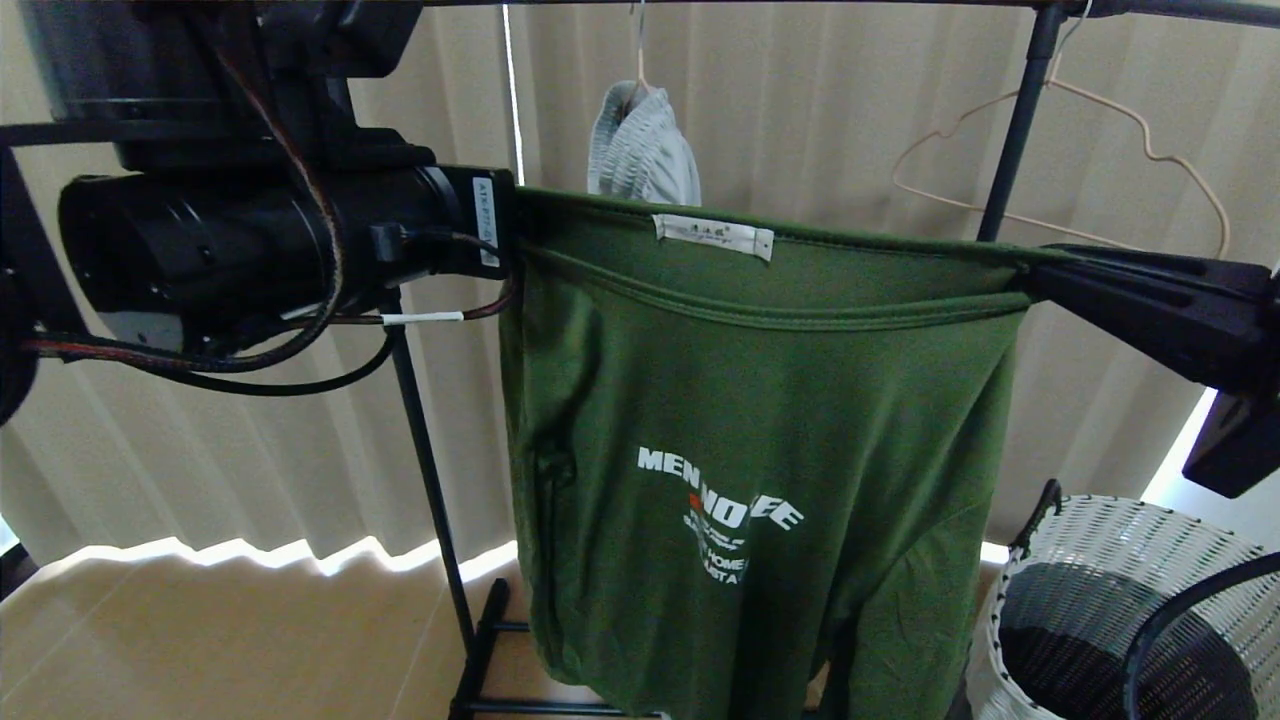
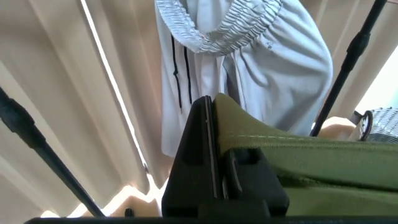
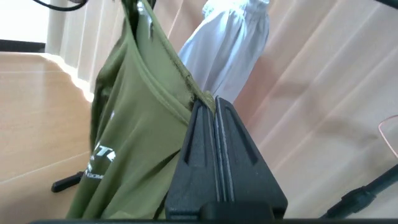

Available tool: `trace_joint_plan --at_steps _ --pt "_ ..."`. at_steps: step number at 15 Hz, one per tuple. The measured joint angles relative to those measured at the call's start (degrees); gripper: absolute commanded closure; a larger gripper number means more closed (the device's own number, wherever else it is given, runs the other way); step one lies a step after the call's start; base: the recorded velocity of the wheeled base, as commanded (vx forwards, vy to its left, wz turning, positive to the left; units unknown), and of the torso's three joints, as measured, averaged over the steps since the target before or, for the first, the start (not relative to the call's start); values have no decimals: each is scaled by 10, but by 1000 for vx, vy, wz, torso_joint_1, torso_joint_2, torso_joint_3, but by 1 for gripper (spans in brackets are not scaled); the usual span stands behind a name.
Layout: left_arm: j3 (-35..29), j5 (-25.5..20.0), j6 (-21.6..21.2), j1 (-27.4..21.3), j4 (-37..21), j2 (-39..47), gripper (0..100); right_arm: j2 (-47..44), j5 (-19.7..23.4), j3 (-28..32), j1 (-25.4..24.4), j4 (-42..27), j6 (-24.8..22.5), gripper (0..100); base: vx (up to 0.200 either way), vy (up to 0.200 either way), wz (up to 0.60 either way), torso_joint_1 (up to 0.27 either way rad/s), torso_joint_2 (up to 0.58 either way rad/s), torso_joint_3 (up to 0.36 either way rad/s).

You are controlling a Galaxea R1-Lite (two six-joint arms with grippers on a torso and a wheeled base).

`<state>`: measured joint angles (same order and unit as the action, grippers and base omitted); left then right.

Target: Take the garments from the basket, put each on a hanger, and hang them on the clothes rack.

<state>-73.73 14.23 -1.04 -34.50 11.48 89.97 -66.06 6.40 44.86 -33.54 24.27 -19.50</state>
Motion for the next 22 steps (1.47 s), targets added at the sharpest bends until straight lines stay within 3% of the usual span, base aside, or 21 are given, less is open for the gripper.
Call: trace_joint_plan --at_steps 2,6,9,11,14,19,20,22 --pt "4 -3 2 0 -42 -28 100 -18 0 11 22 0 0 100 0 0 0 0 0 0" --pt "11 -30 23 -18 -187 -123 100 -89 1 51 56 48 2 100 0 0 0 0 0 0" --pt "38 -97 26 -40 -255 -199 100 -166 1 103 65 101 4 100 0 0 0 0 0 0" --pt "71 -130 26 -57 -262 -239 100 -213 2 144 66 111 6 100 0 0 0 0 0 0" --pt "97 -132 25 -80 -260 -268 100 -260 2 182 67 113 6 100 0 0 0 0 0 0" --pt "101 -126 25 -82 -246 -271 100 -284 -11 192 68 113 5 100 0 0 0 0 0 0" --pt "99 -107 23 -76 -230 -263 100 -281 -29 192 68 113 5 100 0 0 0 0 0 0" --pt "98 -26 7 -61 -174 -233 100 -262 -63 189 68 106 4 100 0 0 0 0 0 0"
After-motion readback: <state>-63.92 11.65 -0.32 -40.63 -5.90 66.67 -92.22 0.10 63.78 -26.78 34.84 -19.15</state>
